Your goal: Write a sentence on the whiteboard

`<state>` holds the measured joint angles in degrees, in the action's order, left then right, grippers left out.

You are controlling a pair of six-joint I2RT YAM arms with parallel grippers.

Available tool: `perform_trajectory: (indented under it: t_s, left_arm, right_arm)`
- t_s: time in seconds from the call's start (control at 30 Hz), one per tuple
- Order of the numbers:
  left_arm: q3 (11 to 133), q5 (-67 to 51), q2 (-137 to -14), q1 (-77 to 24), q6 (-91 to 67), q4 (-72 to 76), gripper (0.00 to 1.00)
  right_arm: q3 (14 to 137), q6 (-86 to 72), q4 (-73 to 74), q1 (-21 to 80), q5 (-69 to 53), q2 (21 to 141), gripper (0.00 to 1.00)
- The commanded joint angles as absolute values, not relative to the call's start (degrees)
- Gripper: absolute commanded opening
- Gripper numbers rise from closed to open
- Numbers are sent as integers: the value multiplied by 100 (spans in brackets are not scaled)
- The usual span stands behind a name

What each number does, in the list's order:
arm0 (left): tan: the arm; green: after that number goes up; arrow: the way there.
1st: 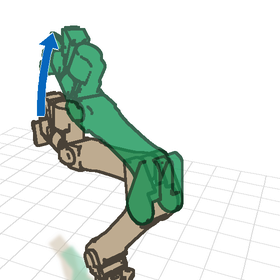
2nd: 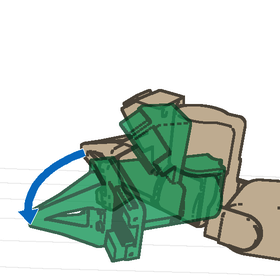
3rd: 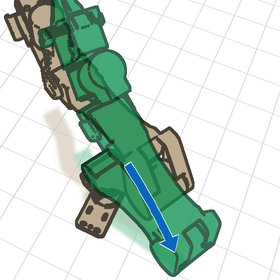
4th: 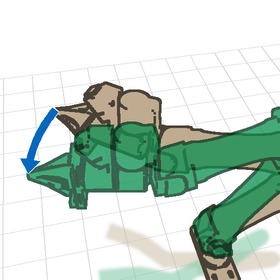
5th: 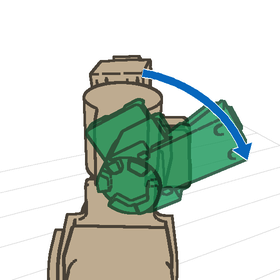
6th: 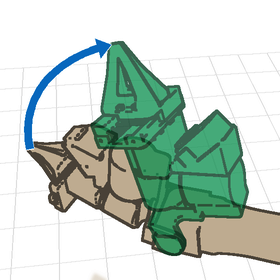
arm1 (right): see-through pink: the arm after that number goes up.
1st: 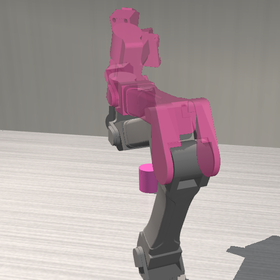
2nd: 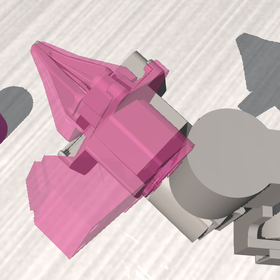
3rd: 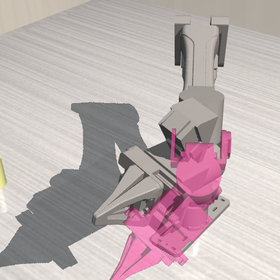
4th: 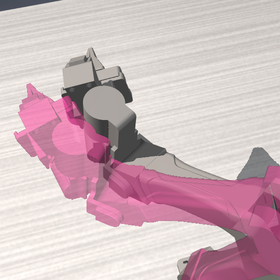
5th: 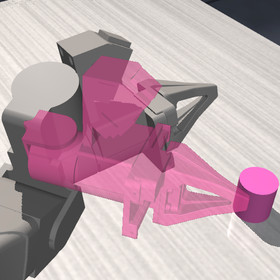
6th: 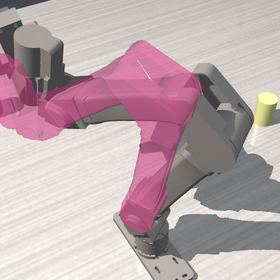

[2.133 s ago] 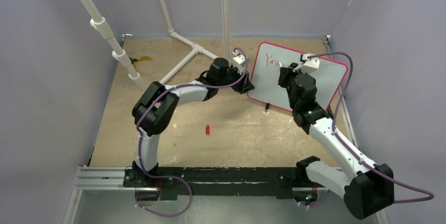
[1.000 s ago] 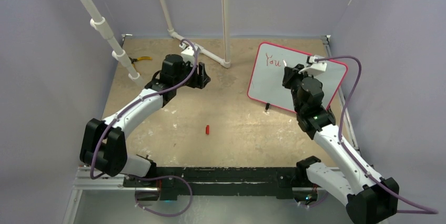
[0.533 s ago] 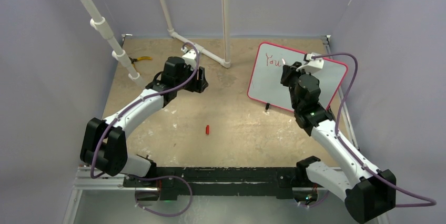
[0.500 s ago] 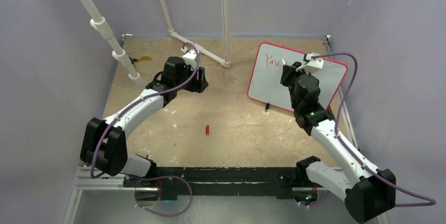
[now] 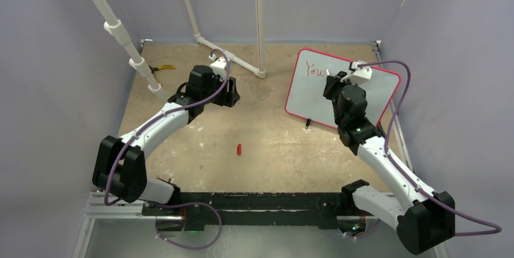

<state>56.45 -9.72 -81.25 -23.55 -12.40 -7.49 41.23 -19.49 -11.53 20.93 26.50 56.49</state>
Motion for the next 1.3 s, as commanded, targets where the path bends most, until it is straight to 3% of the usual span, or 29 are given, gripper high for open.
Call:
perform_trajectory:
  t_s: [0.0, 0.53, 1.27]
  left_arm:
    - [5690, -932, -7970, -2364, -1160, -712, 55]
    - [5688, -981, -7963, -2364, -1178, -711, 55]
    - [5676, -976, -7976, -2365, -1184, -695, 56]
  right_arm:
    - [4145, -2020, -1232, 2083, 2732, 5654, 0]
    - [4124, -2010, -1068, 2083, 2584, 5160, 0]
    - [4176, -1955, -1200, 2076, 3062, 5549, 0]
